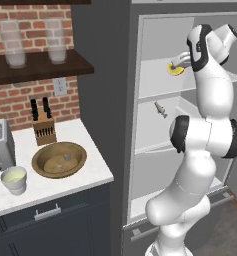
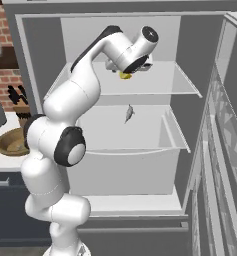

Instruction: Grab a lemon wedge from the fridge and one ice cube from the ice bowl, and put them in the glass of lemonade.

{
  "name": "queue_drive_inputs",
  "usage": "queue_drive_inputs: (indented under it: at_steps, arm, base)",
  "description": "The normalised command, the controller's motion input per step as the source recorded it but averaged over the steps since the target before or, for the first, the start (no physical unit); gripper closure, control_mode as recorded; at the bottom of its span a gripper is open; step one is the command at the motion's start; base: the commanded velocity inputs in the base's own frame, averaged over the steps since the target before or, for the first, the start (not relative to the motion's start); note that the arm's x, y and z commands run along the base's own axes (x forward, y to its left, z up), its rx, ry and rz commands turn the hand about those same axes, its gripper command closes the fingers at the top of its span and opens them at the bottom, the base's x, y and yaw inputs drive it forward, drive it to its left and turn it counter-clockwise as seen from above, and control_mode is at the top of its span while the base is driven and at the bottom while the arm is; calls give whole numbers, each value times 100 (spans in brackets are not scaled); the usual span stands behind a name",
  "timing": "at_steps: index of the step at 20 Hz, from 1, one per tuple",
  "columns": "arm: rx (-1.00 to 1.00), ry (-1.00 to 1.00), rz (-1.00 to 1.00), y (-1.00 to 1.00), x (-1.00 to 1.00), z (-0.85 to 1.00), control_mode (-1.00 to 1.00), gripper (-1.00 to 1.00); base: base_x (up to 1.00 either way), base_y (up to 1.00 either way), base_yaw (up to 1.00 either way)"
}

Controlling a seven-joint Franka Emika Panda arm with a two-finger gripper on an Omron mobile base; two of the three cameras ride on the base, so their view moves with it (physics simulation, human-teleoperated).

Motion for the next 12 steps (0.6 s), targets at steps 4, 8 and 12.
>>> queue_drive_inputs:
  at_steps: [4, 8, 12]
  arm:
    - [-1, 0, 0, 15, 0, -13, -100, -100]
    - [-2, 0, 0, 21, 0, -27, -100, -100]
    - [-3, 0, 0, 10, 0, -22, -100, -100]
  base:
    - [0, 0, 0]
    - [0, 0, 0]
    - [0, 0, 0]
